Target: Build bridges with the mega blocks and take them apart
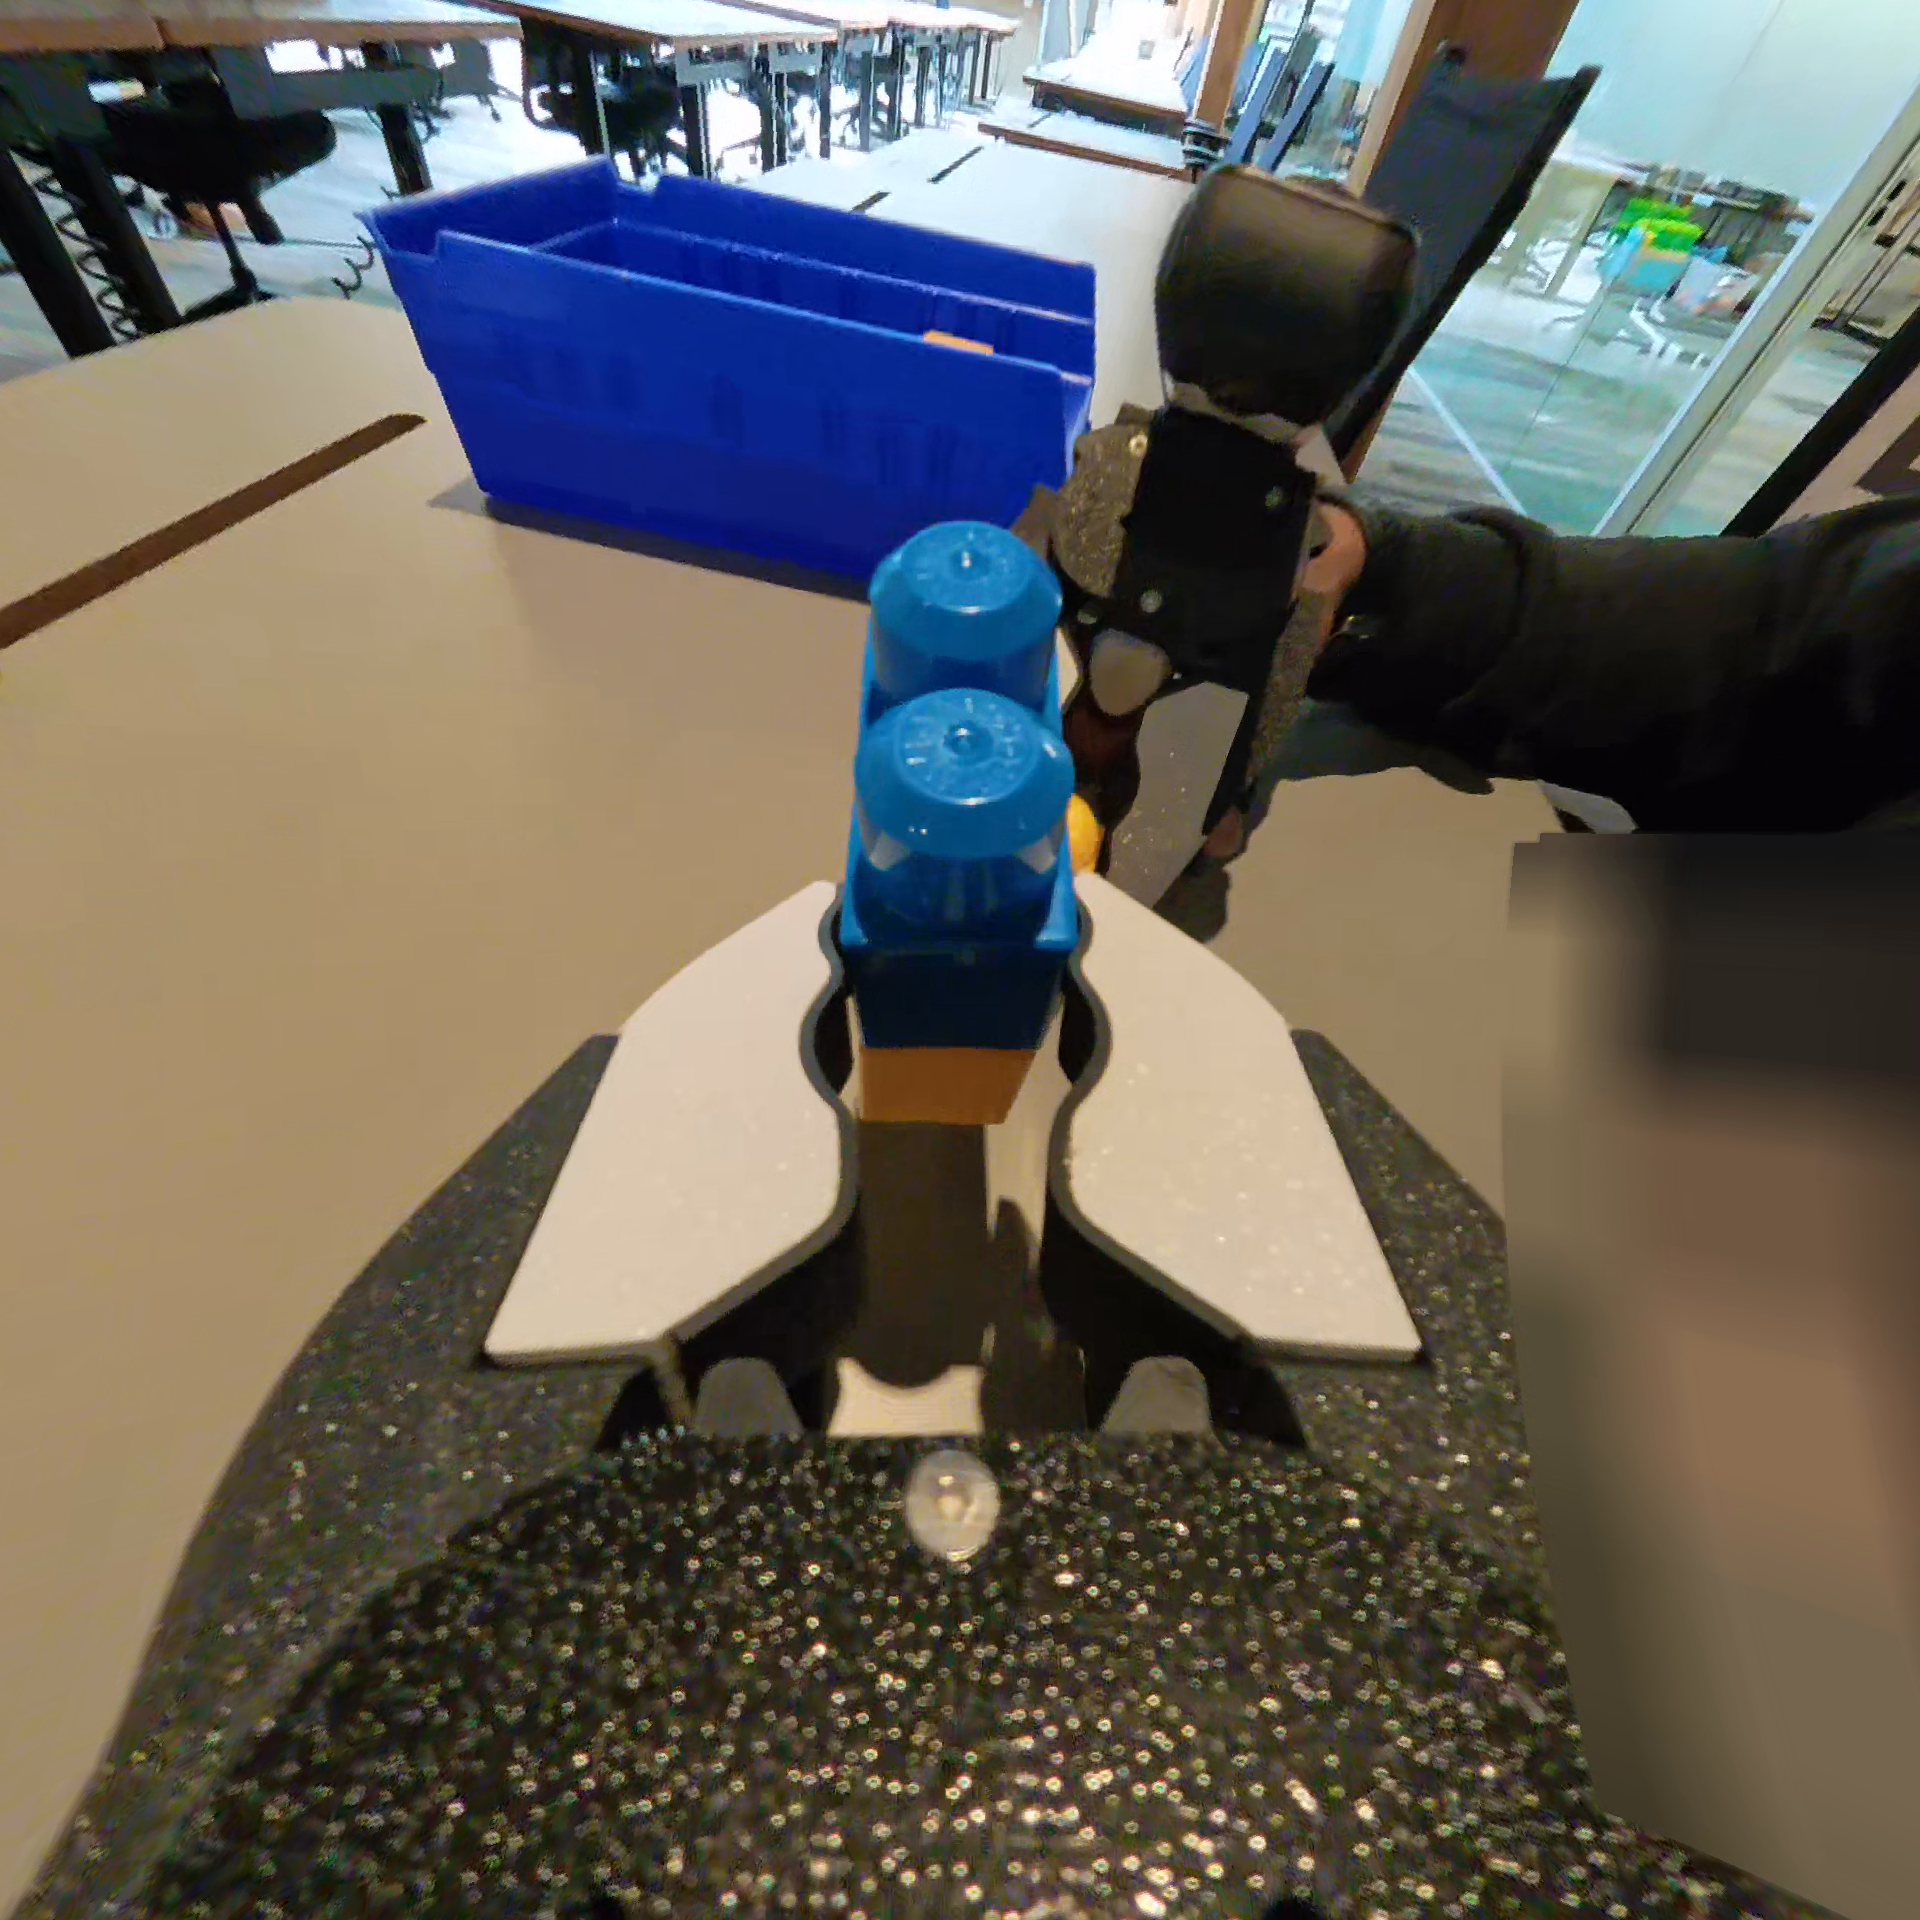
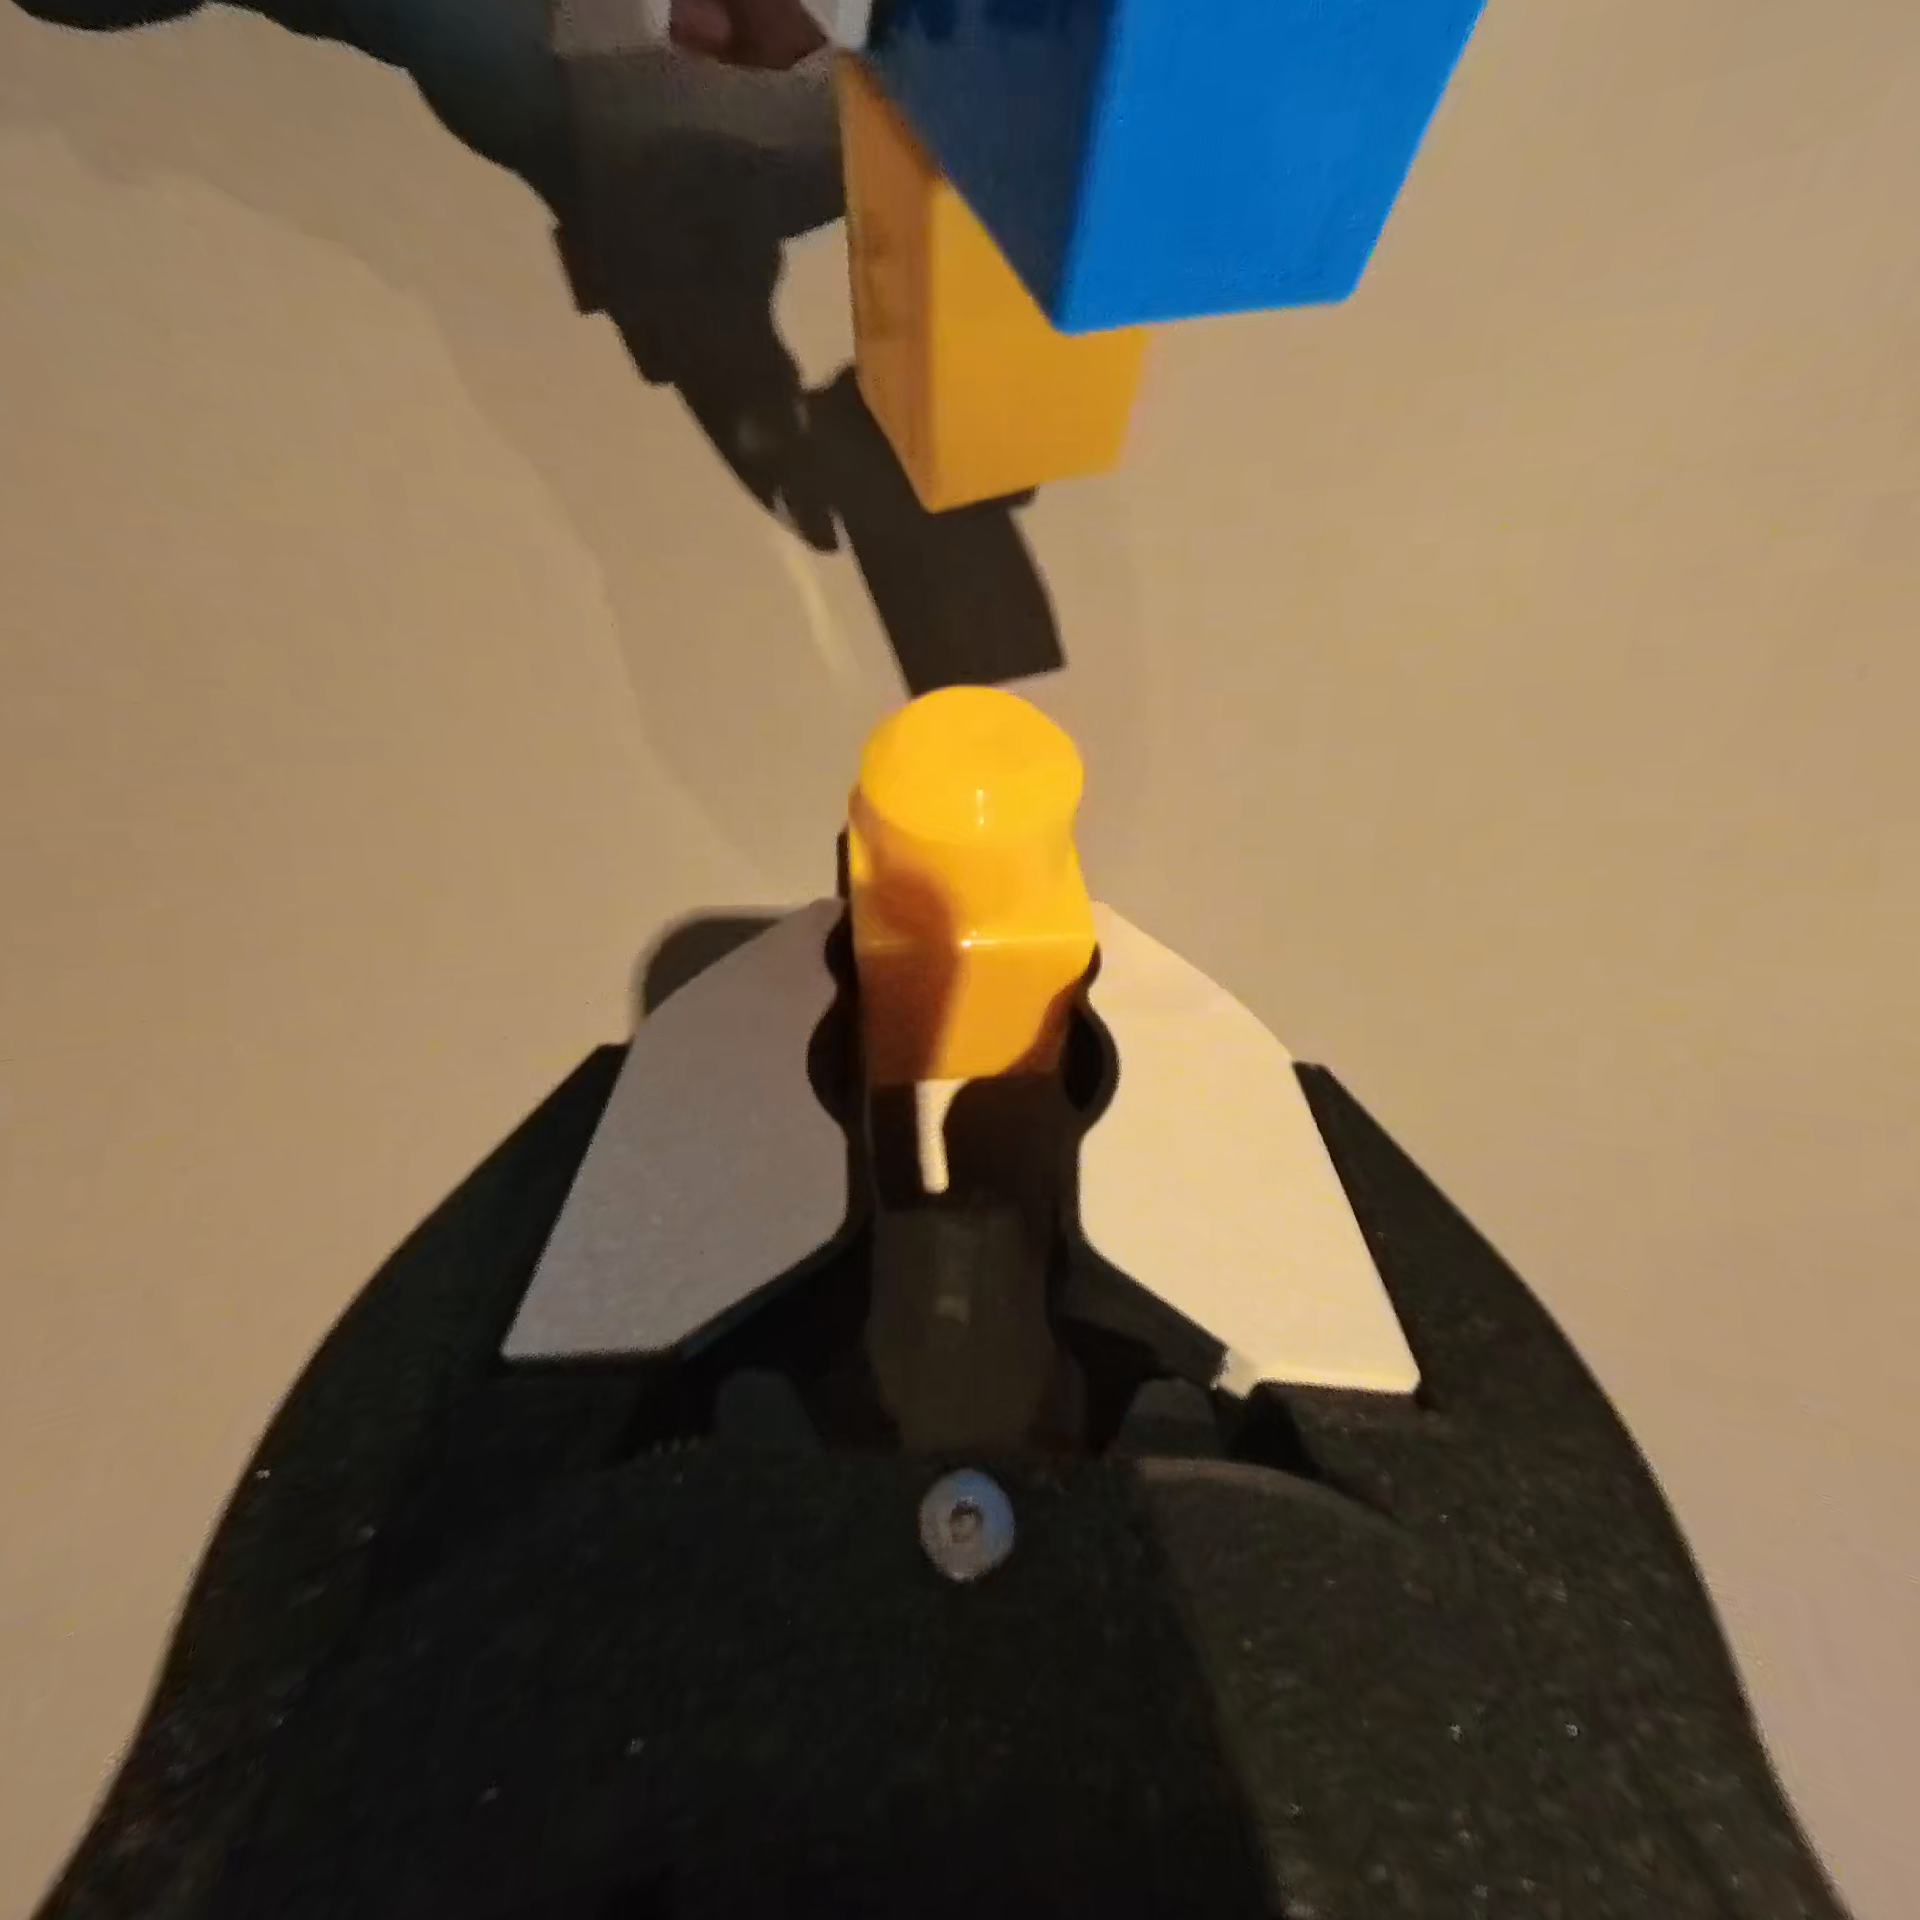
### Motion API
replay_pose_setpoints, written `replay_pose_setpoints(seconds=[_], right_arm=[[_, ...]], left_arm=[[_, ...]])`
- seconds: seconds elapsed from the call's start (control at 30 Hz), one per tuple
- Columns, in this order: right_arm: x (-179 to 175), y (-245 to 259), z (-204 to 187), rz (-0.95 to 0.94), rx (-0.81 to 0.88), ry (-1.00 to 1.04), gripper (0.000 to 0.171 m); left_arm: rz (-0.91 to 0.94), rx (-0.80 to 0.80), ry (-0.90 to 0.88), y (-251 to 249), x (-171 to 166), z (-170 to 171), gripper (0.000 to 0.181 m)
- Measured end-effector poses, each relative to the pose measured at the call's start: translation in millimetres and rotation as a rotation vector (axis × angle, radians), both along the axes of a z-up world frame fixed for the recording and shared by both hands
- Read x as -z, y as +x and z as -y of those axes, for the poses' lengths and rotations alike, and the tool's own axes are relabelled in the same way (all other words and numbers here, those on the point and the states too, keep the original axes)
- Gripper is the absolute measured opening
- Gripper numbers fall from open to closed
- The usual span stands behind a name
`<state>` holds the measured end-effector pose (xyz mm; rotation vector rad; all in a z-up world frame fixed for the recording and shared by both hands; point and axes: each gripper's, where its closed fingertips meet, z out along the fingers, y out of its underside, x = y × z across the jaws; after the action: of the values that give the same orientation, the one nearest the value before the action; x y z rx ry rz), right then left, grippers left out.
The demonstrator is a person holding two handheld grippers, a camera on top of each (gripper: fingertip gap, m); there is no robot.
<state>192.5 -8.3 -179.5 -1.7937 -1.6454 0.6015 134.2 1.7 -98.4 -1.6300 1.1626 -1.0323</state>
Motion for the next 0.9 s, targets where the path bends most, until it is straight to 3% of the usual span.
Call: replay_pose_setpoints(seconds=[0.1,0.2,0.3,0.47,0.7,0.9], right_arm=[[1,1,0,0.005,0.006,-0.001,0.039],[-3,1,-1,-0.015,0.005,0.019,0.07],[-24,-5,0,-0.152,0.006,0.025,0.083],[-67,-25,8,-0.411,0.021,-0.047,0.069],[-64,-40,17,-0.374,-0.003,0.089,0.05],[-66,-43,22,-0.364,-0.021,0.144,0.042]], left_arm=[[0.01,-0.008,-0.008,2,0,-1,0.036],[0.06,-0.02,-0.014,0,-7,-3,0.036],[0.142,-0.026,-0.026,-2,-19,-4,0.036],[0.253,0.035,-0.007,5,-36,9,0.035],[0.261,0.149,0.043,30,-36,34,0.036],[0.267,0.139,0.082,37,-37,36,0.036]])
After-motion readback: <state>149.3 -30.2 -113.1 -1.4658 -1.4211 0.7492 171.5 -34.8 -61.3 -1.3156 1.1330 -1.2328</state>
